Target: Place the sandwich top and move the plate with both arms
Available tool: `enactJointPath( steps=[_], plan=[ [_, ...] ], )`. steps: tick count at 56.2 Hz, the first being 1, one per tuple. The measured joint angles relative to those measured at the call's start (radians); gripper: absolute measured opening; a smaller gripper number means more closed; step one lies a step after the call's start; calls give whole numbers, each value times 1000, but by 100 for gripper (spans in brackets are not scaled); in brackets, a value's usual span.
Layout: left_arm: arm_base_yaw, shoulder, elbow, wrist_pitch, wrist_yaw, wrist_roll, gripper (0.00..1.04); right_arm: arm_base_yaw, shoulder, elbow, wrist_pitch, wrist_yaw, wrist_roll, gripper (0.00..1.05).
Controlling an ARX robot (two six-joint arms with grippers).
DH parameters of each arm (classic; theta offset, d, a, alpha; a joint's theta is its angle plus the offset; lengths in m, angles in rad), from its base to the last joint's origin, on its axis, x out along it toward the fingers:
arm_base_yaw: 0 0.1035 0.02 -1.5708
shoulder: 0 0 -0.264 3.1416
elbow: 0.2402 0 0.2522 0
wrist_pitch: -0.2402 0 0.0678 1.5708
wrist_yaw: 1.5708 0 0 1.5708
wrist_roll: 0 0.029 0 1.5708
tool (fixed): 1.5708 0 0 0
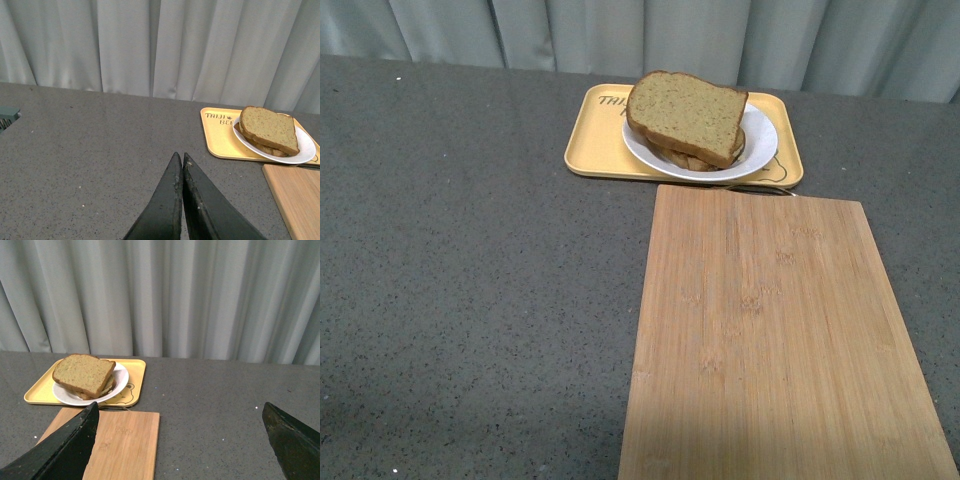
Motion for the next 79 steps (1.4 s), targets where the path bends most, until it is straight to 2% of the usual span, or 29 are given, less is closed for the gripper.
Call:
enactJointPath(
  steps=[30, 57, 62, 76, 79],
  plan=[
    [0, -302, -1, -287, 0, 0, 4, 0, 0, 0, 0, 0, 0, 95],
    [0, -435, 0, -420, 0, 0, 4, 0, 0, 0, 0, 0, 0, 95],
    [0, -554, 0, -571, 0, 0, 4, 0, 0, 0, 0, 0, 0, 95],
    [0, -594, 0, -586, 0, 0, 4, 0, 0, 0, 0, 0, 0, 95],
    [0, -594, 0, -586, 0, 0, 12, 0, 0, 0, 0, 0, 0, 95]
  ],
)
